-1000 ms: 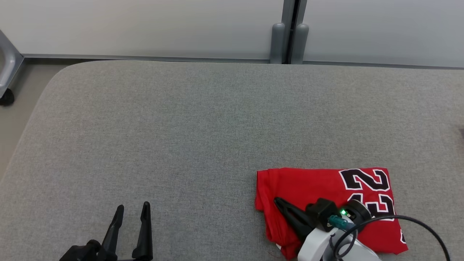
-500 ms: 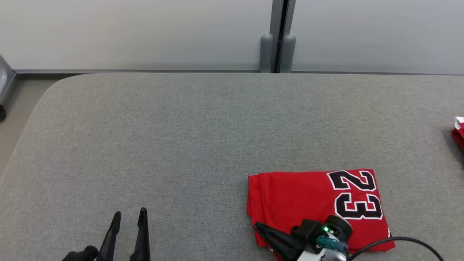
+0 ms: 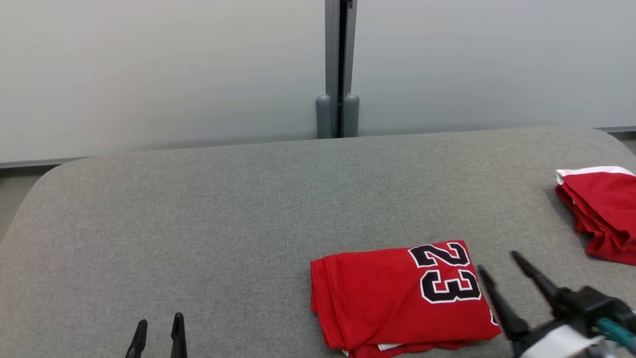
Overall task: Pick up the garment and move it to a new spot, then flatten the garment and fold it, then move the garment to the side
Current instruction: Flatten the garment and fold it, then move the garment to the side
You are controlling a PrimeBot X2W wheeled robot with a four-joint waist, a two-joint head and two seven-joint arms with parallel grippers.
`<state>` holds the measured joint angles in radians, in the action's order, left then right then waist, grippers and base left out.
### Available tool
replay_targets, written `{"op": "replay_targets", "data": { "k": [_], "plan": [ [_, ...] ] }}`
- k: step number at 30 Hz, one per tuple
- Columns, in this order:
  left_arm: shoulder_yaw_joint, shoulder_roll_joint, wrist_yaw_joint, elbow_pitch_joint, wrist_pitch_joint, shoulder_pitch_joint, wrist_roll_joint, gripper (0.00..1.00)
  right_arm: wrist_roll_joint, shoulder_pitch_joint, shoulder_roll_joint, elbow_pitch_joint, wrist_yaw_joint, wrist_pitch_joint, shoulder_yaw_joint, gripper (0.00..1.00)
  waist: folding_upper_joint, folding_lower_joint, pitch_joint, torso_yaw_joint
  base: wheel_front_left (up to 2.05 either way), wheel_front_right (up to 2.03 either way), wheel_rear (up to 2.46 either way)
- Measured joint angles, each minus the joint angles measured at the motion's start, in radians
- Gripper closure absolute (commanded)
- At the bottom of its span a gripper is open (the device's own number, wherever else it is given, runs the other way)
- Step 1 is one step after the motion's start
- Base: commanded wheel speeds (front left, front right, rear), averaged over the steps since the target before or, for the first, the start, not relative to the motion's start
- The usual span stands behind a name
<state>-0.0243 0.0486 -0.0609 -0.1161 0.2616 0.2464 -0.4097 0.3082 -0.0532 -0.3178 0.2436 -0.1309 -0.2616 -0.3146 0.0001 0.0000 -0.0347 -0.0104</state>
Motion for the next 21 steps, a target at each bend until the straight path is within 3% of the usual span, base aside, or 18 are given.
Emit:
{"op": "replay_targets", "data": {
  "k": [5, 8, 21],
  "plan": [
    [0.012, 0.000, -0.010, -0.004, 0.000, 0.016, 0.027, 0.00, -0.019, 0.101, 0.018, -0.005, 0.000, 0.000, 0.206, 0.00, 0.0000, 0.0000, -0.020, -0.009, 0.00, 0.00, 0.00],
    [0.013, 0.000, -0.017, -0.005, 0.000, 0.018, 0.038, 0.00, -0.027, 0.144, 0.040, 0.022, 0.000, 0.000, 0.272, 0.00, 0.0000, 0.0000, -0.021, -0.006, 0.00, 0.00, 0.00],
    [0.011, 0.000, -0.021, -0.002, 0.000, 0.032, 0.045, 0.00, -0.030, 0.176, 0.087, 0.049, 0.000, 0.000, 0.308, 0.00, 0.0000, 0.0000, -0.025, 0.005, 0.00, 0.00, 0.00]
  ]
}}
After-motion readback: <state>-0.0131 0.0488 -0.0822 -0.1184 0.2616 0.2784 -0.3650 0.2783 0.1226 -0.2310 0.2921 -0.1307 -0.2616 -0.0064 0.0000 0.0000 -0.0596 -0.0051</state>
